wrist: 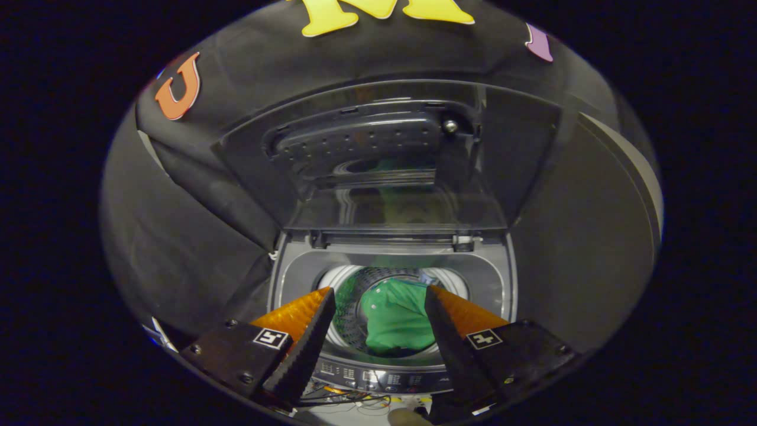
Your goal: Put the clothes into the washing machine and then close the washing machine lid.
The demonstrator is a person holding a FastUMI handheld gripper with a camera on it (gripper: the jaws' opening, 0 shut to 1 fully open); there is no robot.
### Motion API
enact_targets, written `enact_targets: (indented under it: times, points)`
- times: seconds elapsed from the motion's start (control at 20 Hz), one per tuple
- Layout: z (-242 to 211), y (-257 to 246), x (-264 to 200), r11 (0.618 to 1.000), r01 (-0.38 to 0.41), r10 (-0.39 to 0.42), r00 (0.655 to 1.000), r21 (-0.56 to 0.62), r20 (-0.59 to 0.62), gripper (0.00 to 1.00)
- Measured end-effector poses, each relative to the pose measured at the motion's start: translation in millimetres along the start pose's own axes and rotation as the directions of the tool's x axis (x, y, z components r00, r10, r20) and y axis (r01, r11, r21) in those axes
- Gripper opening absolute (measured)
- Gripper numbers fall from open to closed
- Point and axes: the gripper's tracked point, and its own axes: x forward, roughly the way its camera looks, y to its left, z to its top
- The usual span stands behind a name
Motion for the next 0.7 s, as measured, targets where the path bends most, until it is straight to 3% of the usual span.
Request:
enact_targets:
  times: [0.4, 0.7]
  points:
    - [20, 1, -19, 0.997, 0.027, -0.02, 0.995, -0.068, 0.098, 0.94]
    - [60, 10, -52, 0.994, 0.035, -0.01, 0.974, -0.106, 0.225, 0.94]
